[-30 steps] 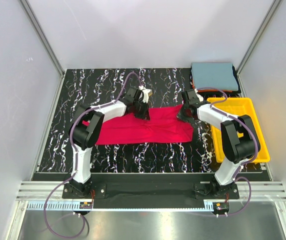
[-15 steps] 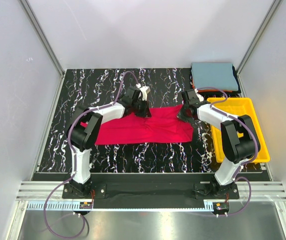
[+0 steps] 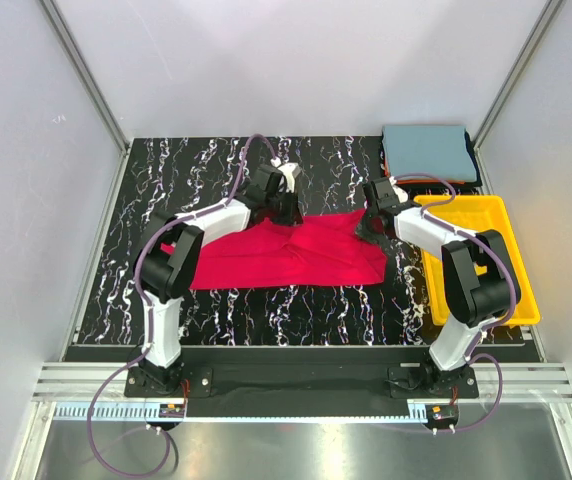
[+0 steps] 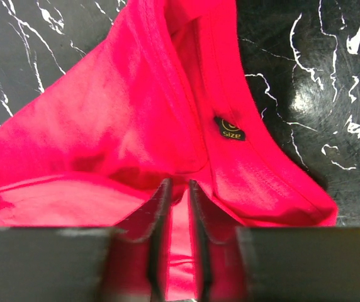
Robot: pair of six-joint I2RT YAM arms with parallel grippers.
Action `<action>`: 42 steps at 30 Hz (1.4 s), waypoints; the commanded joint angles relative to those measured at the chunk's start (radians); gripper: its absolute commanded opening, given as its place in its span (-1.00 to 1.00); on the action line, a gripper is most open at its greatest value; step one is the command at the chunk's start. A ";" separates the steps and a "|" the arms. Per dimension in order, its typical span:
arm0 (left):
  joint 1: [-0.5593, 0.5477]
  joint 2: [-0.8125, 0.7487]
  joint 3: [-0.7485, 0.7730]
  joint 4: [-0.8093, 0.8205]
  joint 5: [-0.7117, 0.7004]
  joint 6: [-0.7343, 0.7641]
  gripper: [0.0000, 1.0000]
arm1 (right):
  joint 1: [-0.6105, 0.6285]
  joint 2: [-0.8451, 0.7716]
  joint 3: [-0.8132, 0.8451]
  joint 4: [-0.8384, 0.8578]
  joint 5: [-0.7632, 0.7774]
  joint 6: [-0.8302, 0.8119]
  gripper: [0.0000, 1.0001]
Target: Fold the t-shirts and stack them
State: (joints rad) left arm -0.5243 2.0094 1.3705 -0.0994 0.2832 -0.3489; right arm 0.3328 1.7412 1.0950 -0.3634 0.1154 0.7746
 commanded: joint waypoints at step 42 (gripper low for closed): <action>0.392 0.098 0.159 -0.533 -0.193 -0.047 -0.13 | -0.179 0.218 0.333 -0.034 -0.191 -0.390 -1.00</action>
State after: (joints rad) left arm -0.1383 2.0716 1.5082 -0.6086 0.1234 -0.4145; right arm 0.1604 2.0281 1.4063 -0.4297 -0.1402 0.3946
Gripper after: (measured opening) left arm 0.429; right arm 0.035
